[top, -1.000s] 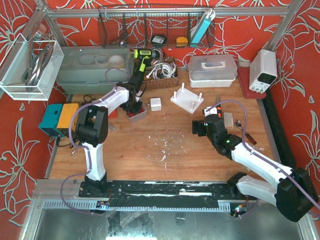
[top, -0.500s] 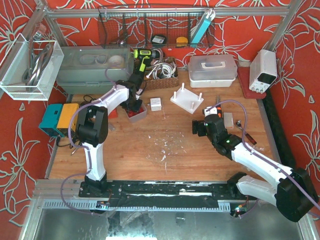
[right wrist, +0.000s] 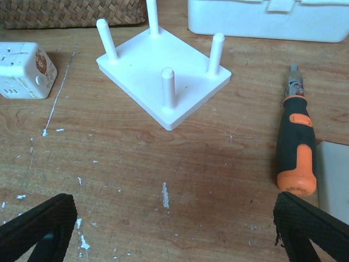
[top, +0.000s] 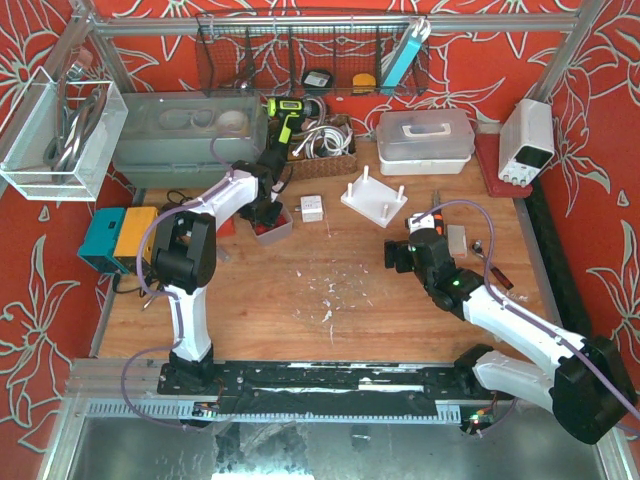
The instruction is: Install the large spring
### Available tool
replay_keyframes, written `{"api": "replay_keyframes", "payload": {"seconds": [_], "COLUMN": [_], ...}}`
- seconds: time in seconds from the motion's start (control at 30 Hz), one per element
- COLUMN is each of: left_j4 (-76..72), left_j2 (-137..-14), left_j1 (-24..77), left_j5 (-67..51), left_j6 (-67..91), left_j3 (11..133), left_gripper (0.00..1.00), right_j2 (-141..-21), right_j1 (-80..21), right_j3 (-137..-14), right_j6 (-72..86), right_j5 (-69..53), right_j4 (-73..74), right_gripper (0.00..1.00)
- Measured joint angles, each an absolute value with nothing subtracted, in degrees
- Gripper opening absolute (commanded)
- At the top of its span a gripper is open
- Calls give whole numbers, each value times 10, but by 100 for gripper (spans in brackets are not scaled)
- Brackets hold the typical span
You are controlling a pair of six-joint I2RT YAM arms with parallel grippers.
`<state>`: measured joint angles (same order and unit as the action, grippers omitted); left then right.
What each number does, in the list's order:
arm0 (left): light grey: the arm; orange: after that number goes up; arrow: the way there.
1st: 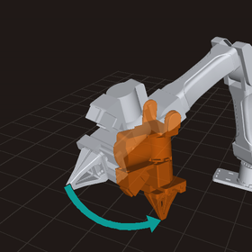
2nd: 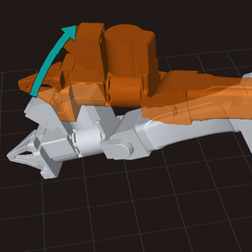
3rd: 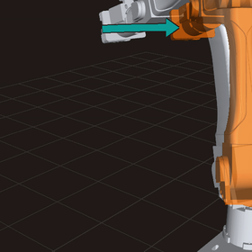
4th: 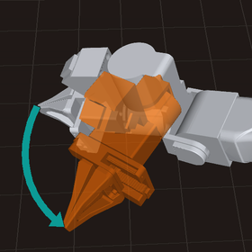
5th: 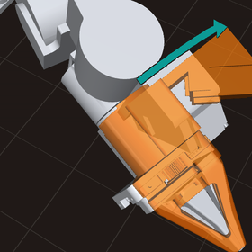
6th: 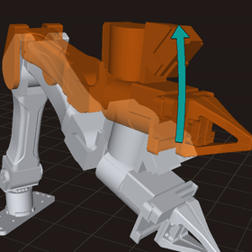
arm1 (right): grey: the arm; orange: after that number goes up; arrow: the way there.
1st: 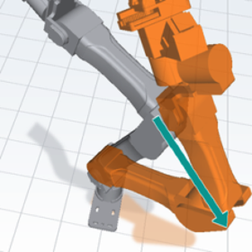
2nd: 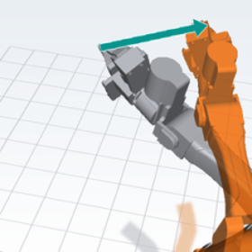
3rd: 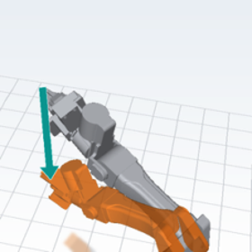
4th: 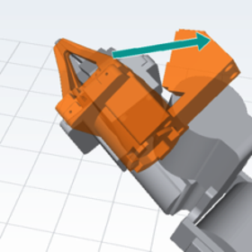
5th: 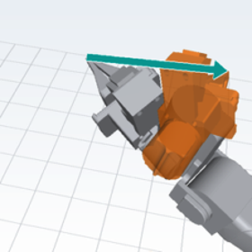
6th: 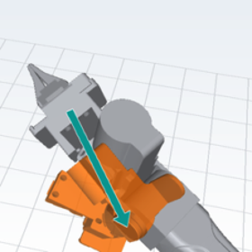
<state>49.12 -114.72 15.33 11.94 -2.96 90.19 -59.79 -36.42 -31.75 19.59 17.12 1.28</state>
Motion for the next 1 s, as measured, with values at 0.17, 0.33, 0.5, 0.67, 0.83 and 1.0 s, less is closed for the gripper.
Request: {"api": "replay_keyframes", "payload": {"seconds": [0.17,0.33,0.5,0.67,0.83,1.0], "left_j4": [493,496,500,510,524,524], "left_j2": [-1147,-1147,-1147,-1150,-1160,-1161], "left_j1": [154,153,153,153,152,152], "left_j5": [120,118,114,101,102,104], "left_j6": [-30,-30,-33,-37,-36,-36], "left_j3": [897,887,885,895,925,947], "left_gripper": [51,46,34,27,25,24], "right_j2": [-598,-598,-598,-598,-598,-596], "right_j1": [-364,-364,-364,-364,-364,-364], "right_j3": [-317,-317,-317,-317,-317,-317], "right_j6": [196,195,193,190,188,187], "right_j5": [171,171,172,178,184,187], "right_j4": [13,13,13,13,13,14], "right_gripper": [99,99,99,99,99,99]}}
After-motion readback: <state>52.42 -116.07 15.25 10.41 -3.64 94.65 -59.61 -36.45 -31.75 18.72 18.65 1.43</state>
